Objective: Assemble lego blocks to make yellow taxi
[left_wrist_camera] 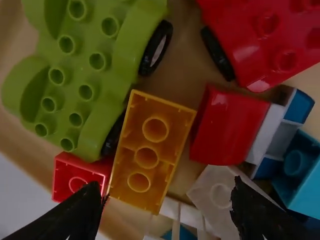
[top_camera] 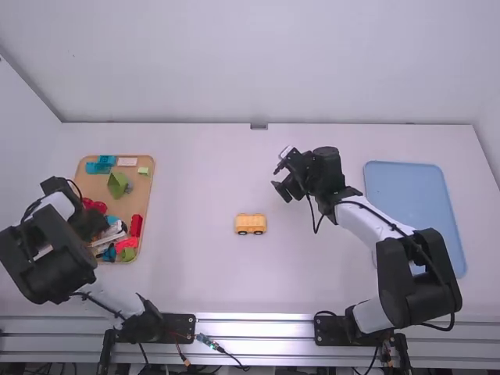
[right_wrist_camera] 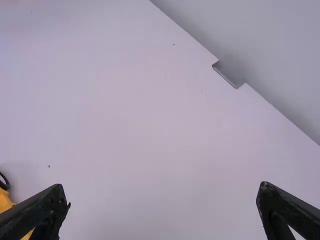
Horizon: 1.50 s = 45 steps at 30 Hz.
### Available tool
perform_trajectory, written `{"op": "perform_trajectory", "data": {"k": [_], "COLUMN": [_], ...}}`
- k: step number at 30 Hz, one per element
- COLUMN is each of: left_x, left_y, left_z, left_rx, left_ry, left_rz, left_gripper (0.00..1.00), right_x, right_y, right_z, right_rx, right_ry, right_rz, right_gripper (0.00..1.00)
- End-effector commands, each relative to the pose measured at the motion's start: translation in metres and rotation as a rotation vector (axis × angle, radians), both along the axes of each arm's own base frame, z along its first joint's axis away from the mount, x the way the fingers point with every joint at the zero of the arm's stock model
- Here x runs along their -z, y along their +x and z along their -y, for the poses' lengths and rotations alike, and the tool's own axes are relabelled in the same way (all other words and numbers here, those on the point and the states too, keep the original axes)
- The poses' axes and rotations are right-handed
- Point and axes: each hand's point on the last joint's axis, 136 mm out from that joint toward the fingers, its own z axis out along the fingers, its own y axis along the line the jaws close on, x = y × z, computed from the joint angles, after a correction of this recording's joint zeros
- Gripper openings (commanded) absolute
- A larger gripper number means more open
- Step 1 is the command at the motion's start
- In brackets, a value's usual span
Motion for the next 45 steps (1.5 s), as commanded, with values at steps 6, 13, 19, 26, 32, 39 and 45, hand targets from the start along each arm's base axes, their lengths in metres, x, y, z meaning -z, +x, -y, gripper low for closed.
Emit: {"op": "perform_trajectory", "data": {"k": [6,13,19,26,32,39,45], "left_x": [-0.009,-0.008,-0.009,-0.010,-0.009,0.002,0.008], "left_y": [-0.002,-0.001,0.010,0.012,0.009,0.006,0.002], "left_z": [-0.006,-0.006,0.002,0.002,-0.003,-0.007,-0.007], "left_rx": [-0.007,0.022,0.077,0.090,0.091,0.080,0.076], "left_ry": [0.010,-0.087,-0.129,-0.121,-0.100,-0.060,-0.042], "left_rz": [0.028,0.130,0.184,0.187,0.179,0.173,0.168], "left_gripper": [0.70,0.70,0.69,0.57,0.57,0.58,0.58], "right_x": [-0.019,-0.019,-0.019,-0.018,-0.018,-0.018,-0.018], "right_y": [0.007,0.008,0.007,0.006,0.007,0.006,0.007], "right_z": [0.001,0.000,0.000,-0.002,0.001,-0.001,0.000], "right_rx": [0.007,0.006,0.002,0.000,0.006,0.003,0.005], "right_ry": [0.015,0.016,0.017,0.014,0.014,0.014,0.014], "right_rz": [0.042,0.046,0.041,0.040,0.039,0.039,0.039], "right_gripper": [1.00,1.00,1.00,1.00,1.00,1.00,1.00]}}
